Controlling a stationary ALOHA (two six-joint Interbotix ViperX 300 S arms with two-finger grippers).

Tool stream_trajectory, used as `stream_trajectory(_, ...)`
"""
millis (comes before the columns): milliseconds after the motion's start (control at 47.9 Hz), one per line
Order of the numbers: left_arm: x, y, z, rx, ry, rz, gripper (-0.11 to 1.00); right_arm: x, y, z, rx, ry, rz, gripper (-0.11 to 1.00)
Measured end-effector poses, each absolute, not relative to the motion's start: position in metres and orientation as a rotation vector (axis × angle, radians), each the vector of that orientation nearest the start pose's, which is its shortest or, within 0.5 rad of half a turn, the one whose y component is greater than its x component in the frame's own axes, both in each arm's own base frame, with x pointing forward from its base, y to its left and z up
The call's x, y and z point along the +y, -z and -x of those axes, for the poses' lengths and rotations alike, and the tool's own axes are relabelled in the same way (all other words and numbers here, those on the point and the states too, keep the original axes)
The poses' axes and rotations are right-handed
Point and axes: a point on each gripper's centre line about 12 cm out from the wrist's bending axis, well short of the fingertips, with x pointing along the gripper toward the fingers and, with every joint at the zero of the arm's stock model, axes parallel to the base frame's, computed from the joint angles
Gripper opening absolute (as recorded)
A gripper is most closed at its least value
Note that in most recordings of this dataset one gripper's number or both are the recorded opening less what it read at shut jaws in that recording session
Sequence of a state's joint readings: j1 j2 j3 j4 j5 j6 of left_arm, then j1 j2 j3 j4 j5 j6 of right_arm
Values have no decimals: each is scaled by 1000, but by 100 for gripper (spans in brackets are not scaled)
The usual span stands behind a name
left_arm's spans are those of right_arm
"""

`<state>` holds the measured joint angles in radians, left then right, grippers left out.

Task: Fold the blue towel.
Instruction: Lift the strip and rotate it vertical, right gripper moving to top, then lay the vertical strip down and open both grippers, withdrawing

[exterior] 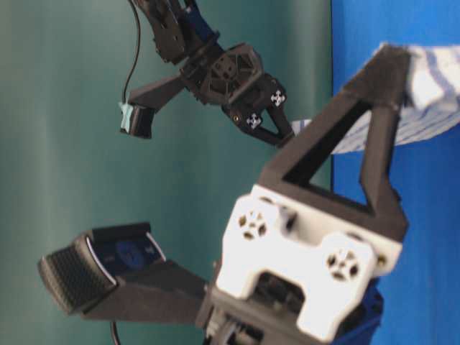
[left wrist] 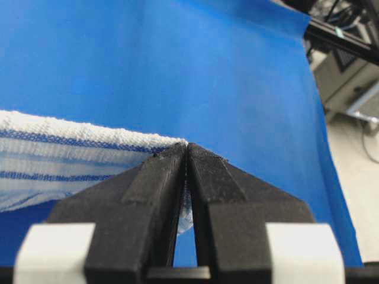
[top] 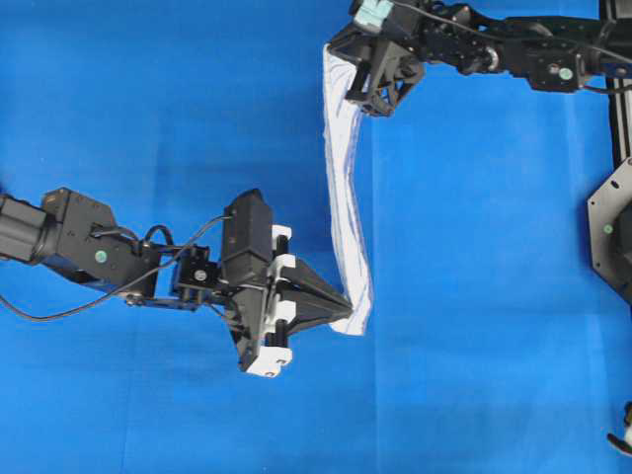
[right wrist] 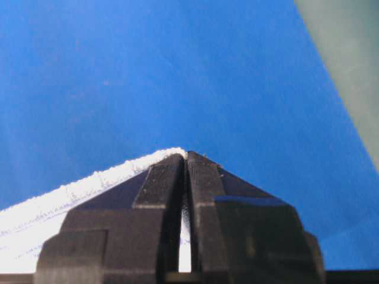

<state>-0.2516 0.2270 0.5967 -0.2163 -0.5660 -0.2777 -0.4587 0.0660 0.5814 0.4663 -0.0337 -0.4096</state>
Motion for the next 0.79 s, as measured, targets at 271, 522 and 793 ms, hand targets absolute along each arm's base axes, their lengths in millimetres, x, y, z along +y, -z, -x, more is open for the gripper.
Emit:
stream_trajectory(271,-97,-149,-415,300,46,447,2,-191,-164,-388,607,467,-186,3)
stream_trajectory(522,-98,-144,-408,320,37,458,3,-192,-153,-401,625,455,-182,3)
stream_trajectory(793,-100,-140,-405,345,17,487,27,-196,-147,-412,629,452,-180,36)
